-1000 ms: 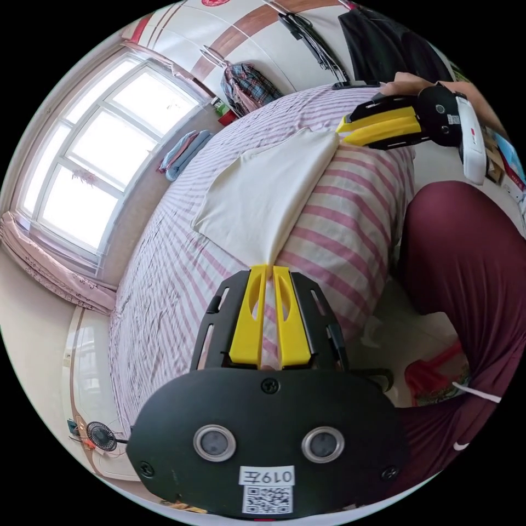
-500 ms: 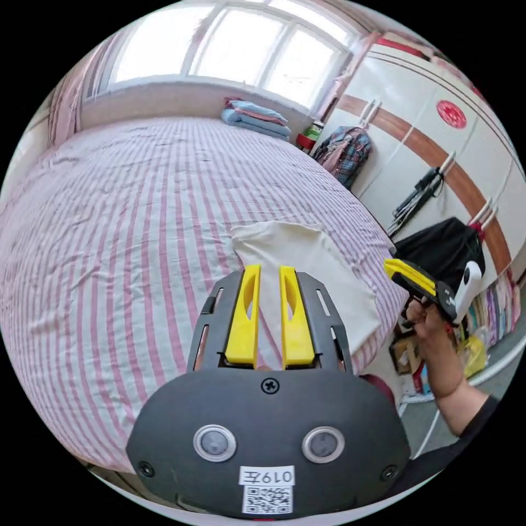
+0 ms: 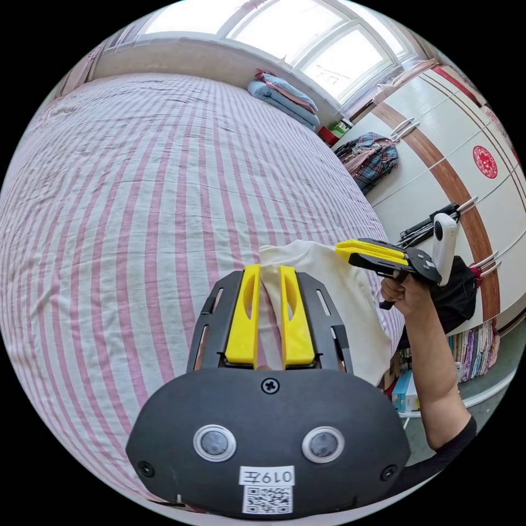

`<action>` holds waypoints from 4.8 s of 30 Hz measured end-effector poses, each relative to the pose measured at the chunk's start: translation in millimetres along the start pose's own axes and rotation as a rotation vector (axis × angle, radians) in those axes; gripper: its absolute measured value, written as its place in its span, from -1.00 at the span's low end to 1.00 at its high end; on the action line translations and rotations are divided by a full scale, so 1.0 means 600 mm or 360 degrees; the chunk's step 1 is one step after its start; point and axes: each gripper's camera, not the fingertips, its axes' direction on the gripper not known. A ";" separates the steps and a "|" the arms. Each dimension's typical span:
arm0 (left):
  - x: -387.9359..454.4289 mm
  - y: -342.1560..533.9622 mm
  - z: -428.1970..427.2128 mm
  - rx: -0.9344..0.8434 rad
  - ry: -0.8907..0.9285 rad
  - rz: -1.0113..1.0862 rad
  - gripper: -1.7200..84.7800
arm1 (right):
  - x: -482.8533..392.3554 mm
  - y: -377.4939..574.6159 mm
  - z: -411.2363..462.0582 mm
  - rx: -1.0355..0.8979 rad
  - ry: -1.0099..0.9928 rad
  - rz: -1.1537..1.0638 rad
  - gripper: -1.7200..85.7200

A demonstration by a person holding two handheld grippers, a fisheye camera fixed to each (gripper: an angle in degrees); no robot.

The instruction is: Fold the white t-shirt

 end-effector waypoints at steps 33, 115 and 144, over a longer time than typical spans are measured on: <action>0.427 0.547 -0.301 0.0009 -0.0516 0.0018 -0.94 | -0.469 0.431 -0.187 0.0060 0.0715 0.0853 -0.98; -0.037 0.586 -0.209 0.0071 0.0095 0.0155 -0.81 | -0.740 0.604 0.181 0.0916 -0.0481 0.1640 -0.74; -0.625 0.416 0.295 -0.0491 0.1154 -0.0494 -0.62 | -0.396 0.688 0.216 0.1289 -0.1463 0.2202 -0.98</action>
